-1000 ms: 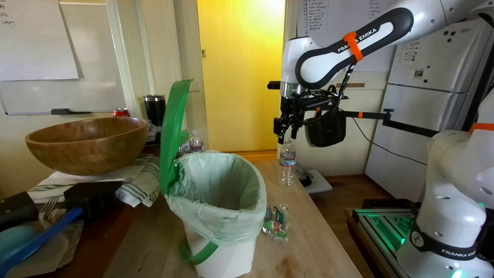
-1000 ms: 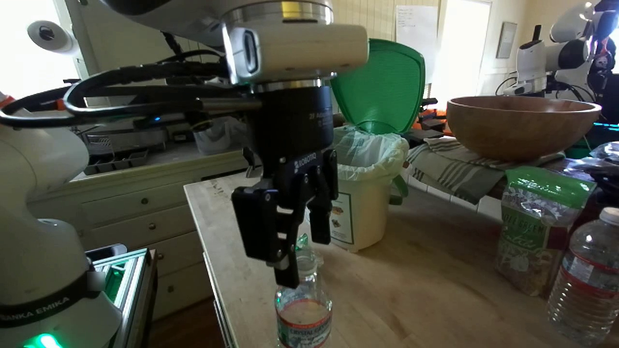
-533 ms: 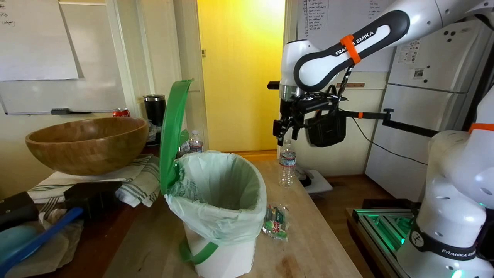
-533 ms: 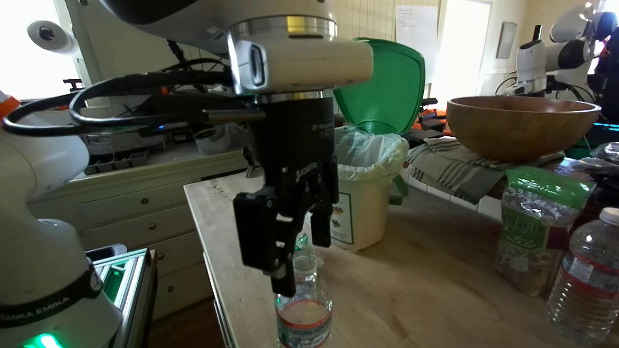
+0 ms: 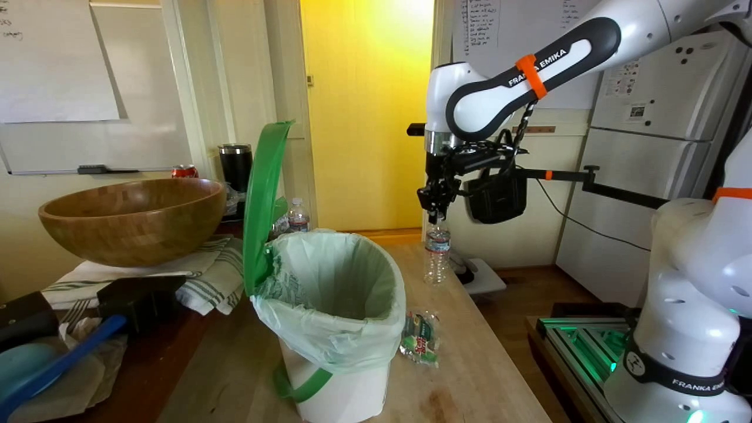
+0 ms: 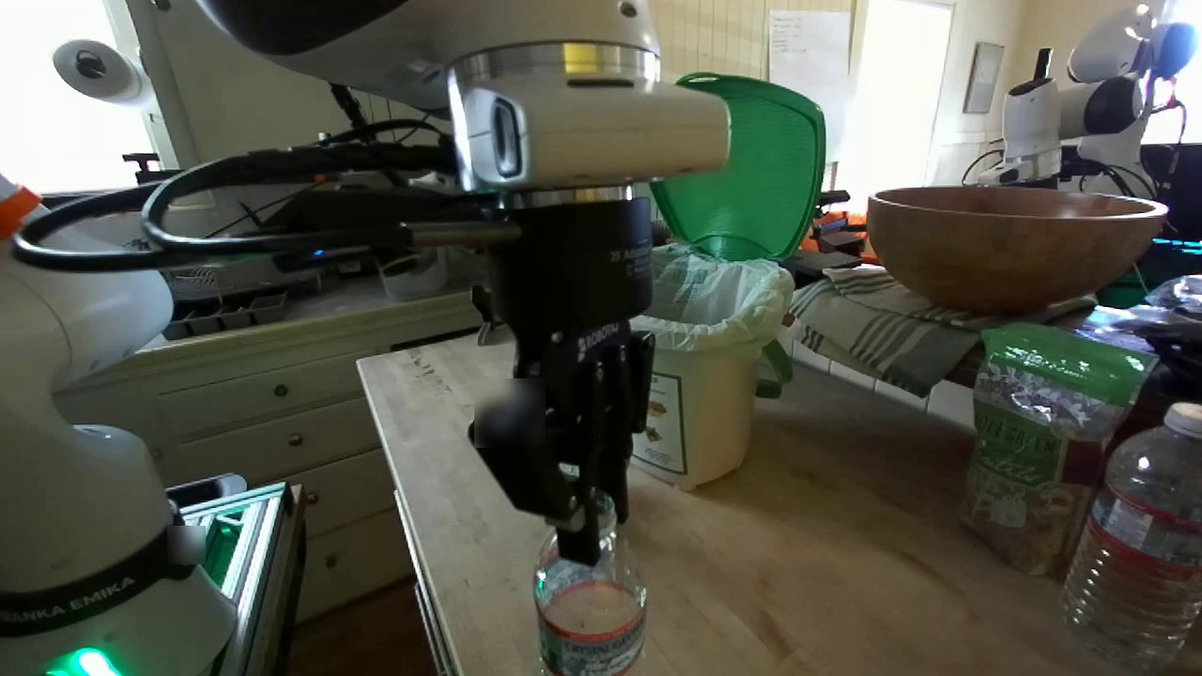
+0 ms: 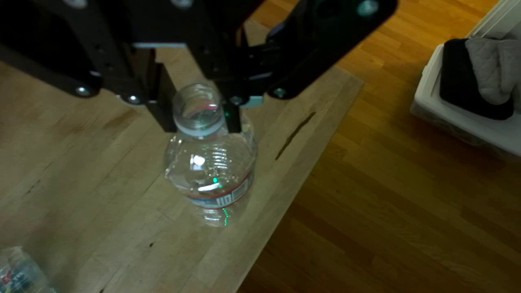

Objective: Put the bottles in the bin and close the bin

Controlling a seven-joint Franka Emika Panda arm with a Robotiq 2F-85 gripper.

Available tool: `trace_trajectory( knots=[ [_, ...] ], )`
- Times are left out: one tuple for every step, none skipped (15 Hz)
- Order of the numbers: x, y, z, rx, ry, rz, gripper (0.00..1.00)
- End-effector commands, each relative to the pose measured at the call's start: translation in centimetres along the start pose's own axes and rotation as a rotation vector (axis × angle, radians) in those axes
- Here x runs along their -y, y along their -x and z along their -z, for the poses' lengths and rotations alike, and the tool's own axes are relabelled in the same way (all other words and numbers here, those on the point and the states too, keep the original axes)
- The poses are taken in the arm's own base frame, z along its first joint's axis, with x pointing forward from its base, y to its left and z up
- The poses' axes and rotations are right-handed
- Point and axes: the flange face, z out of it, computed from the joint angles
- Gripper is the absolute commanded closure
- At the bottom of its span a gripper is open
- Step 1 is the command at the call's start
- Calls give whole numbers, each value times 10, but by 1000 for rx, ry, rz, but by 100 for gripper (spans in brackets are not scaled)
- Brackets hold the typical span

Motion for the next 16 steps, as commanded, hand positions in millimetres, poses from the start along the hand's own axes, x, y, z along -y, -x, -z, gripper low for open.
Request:
trace_trajectory(
  knots=[
    [0, -2, -2, 5, 18, 7, 92],
    [0, -2, -1, 5, 18, 8, 93],
    [0, -1, 0, 4, 16, 8, 92],
    [0, 0, 4, -4, 14, 7, 92],
    [0, 1, 9, -11, 9, 8, 92],
    [1, 3, 15, -25, 6, 8, 92],
    [2, 5, 22, -41, 3, 11, 92],
    [3, 6, 30, -55, -2, 15, 92],
    [6, 10, 41, -80, -11, 23, 92],
    [8, 12, 51, -97, -19, 33, 92],
    [12, 16, 61, -121, -27, 44, 92],
    [16, 19, 72, -145, -32, 56, 92],
    [21, 22, 82, -169, -36, 70, 92],
    [25, 24, 93, -194, -43, 82, 92],
    [30, 27, 103, -218, -60, 101, 92],
    [36, 29, 112, -238, -74, 119, 92]
  ],
)
